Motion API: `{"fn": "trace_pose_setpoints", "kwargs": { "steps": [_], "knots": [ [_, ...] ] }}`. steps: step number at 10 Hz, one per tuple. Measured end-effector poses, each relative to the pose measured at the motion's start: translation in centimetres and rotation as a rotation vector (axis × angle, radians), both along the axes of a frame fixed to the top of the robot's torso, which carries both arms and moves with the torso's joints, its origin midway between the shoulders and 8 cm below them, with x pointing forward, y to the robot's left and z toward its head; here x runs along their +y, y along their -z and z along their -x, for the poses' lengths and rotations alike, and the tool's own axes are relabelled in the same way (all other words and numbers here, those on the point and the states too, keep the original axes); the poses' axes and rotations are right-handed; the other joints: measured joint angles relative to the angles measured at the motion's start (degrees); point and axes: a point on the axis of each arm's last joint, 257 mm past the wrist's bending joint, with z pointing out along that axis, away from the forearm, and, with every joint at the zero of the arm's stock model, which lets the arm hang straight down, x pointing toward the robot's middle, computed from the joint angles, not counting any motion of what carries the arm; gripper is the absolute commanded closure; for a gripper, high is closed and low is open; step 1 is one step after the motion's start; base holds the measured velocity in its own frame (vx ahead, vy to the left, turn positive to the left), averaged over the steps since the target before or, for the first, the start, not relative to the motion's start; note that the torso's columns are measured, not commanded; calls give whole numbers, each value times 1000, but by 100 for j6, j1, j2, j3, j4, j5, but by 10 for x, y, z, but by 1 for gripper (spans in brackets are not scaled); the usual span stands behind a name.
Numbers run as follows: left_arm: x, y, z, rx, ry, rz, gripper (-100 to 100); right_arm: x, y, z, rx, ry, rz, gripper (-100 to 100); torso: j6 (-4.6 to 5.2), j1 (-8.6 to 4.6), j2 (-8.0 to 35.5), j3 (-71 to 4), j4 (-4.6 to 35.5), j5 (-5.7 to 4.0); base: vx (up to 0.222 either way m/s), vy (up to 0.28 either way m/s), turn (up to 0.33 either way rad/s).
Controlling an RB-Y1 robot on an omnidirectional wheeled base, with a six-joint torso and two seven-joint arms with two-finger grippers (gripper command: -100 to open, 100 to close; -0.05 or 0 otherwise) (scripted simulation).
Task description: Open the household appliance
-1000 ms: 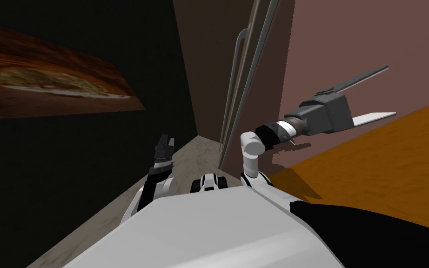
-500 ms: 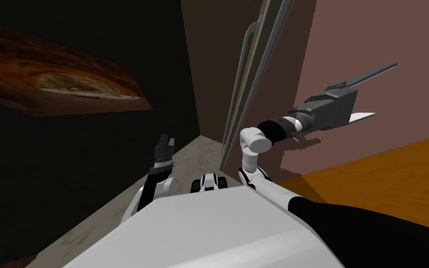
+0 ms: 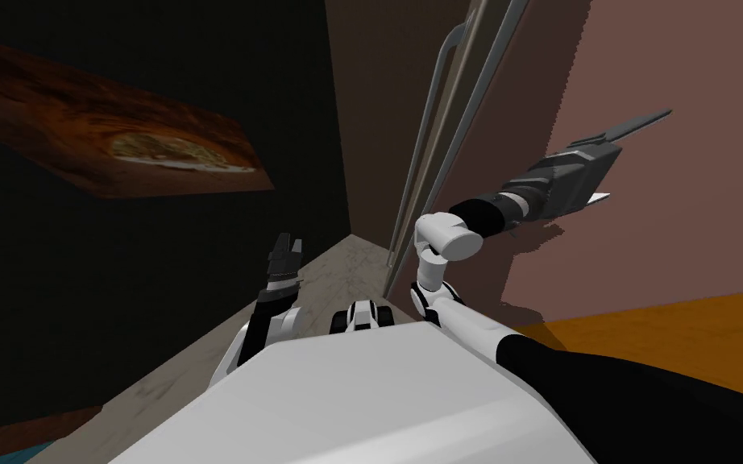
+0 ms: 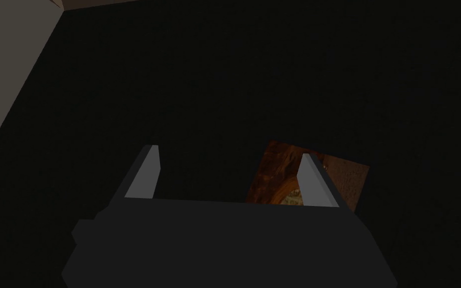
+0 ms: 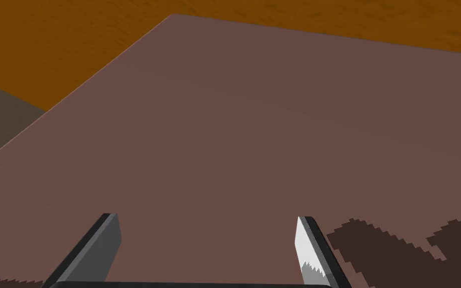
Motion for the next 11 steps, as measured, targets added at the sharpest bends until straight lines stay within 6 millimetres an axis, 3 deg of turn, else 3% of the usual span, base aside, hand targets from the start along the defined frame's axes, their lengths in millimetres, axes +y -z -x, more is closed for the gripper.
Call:
{"fn": "trace_pose_setpoints", "kwargs": {
  "steps": [6, 11],
  "knots": [
    [0, 0, 0, 0, 0, 0, 0, -3, -4, -28, -36, -176, -88, -100, 4, 1, 8, 6, 2, 0, 23, -15, 122],
    [0, 0, 0, 0, 0, 0, 0, -2, -7, -51, -62, -315, -168, -100, -47, 6, -99, -89, -39, 21, 7, -17, 111]
  ]
}}
